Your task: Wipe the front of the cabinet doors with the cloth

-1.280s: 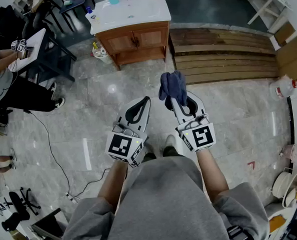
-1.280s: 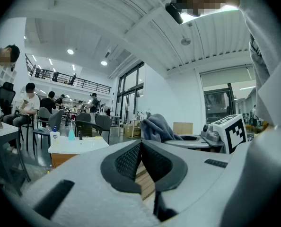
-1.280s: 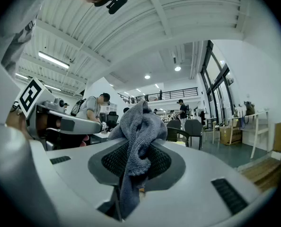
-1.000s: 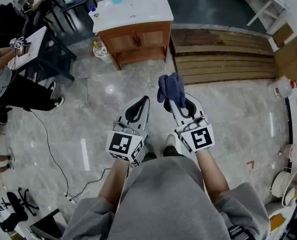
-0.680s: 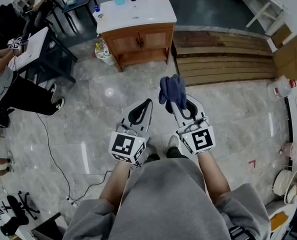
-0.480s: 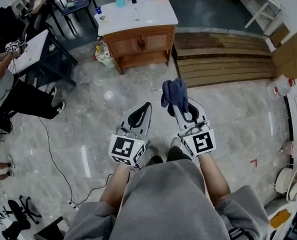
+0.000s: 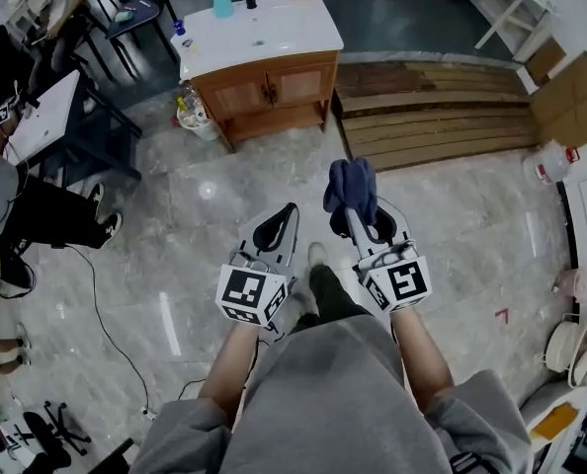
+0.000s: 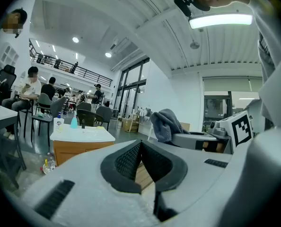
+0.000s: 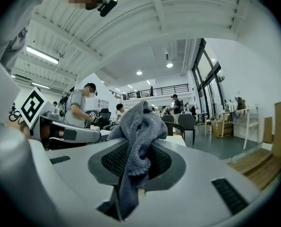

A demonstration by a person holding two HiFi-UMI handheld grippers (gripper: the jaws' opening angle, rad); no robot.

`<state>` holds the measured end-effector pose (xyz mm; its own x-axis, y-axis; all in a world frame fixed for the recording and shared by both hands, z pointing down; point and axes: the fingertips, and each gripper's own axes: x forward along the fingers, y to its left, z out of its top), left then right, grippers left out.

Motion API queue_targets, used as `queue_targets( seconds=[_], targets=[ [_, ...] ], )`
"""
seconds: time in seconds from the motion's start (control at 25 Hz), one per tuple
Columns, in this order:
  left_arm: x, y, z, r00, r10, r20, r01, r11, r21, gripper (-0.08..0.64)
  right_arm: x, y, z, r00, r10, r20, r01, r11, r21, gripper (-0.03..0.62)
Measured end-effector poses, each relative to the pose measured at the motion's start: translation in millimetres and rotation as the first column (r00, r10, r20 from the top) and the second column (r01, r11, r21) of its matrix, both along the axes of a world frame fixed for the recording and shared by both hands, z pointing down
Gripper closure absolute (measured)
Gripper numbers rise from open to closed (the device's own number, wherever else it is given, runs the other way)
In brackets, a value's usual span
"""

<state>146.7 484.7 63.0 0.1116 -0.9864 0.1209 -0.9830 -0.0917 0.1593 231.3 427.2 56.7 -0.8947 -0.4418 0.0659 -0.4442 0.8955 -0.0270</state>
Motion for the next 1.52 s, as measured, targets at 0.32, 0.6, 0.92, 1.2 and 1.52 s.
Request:
queue_targets(
  seconds=[0.32,0.6,0.92,1.2,1.52],
  targets=[
    [-22.9,-79.9,13.3,1.0,0.022,0.0,-0.022,0.999,-0.035,0.551,-21.0,-80.1,12.5,1.0,0.023,0.017,-0.022,0.999,-0.038,0.509],
    [-36.7,-142.9,22.8,1.0,0.019,-0.013,-0.02,0.998,-0.063,0.551,-34.8,-142.0,21.9,1.0,0.018,0.018,-0.017,0.998,-0.067,0.509],
    [-48.2,-178.1,32.1,1.0,0.007,-0.01,-0.008,0.996,-0.094,0.551,-44.8,-180.6,31.4,1.0,0.014,0.023,-0.011,0.995,-0.095,0.509],
    [-57.4,-204.6,39.8,0.999,0.045,0.01,-0.044,0.992,-0.114,0.551,-58.1,-203.8,42.9,1.0,0.016,0.02,-0.013,0.992,-0.122,0.509],
    [-98.1,-245.0,55.8,0.997,0.072,0.002,-0.071,0.988,-0.139,0.551,-95.4,-241.9,59.8,0.998,0.066,0.023,-0.062,0.985,-0.159,0.509]
  ],
)
